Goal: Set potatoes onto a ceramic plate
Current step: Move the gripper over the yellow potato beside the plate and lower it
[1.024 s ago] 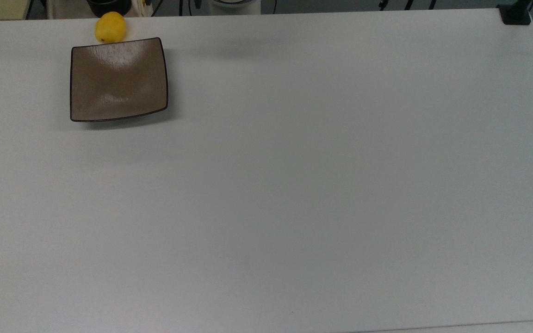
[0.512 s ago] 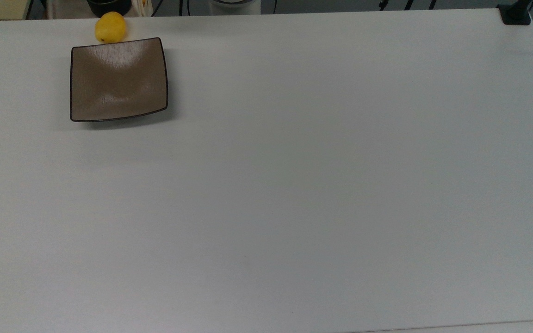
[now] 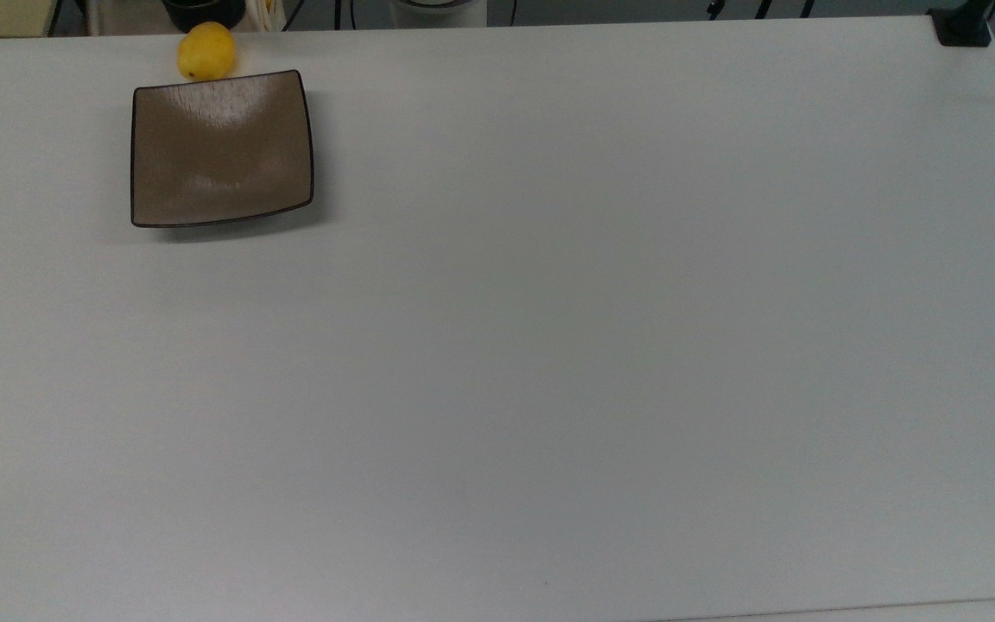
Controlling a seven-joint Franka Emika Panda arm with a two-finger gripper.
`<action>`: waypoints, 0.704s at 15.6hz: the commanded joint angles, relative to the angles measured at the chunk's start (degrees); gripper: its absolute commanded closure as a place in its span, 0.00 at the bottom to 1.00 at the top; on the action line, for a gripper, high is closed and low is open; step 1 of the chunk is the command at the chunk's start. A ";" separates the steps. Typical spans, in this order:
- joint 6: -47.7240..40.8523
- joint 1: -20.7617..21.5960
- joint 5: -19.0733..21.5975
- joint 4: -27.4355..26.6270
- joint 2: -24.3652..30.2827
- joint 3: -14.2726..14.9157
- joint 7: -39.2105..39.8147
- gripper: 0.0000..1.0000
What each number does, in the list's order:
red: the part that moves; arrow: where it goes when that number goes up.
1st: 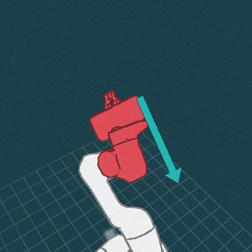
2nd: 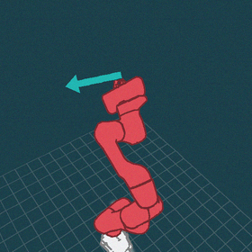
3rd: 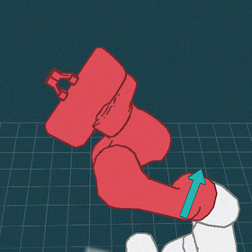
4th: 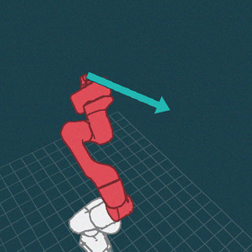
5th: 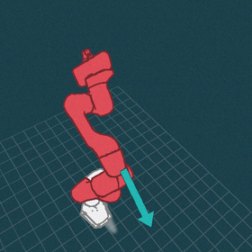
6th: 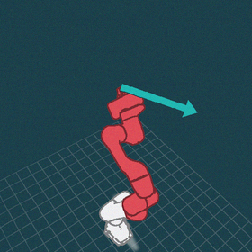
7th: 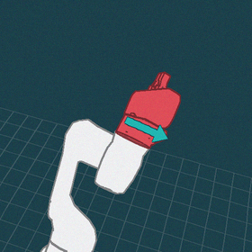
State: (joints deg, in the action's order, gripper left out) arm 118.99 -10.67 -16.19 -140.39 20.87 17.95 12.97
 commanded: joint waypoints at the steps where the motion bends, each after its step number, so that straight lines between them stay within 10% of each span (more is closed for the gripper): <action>1: 2.47 4.76 -0.95 -0.58 0.14 7.60 2.67 0.00; 11: 6.78 24.72 -1.04 -0.49 -3.38 32.65 2.68 0.00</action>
State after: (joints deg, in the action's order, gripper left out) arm 123.10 8.02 -16.30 -140.45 18.77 44.00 15.19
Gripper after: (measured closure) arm 0.000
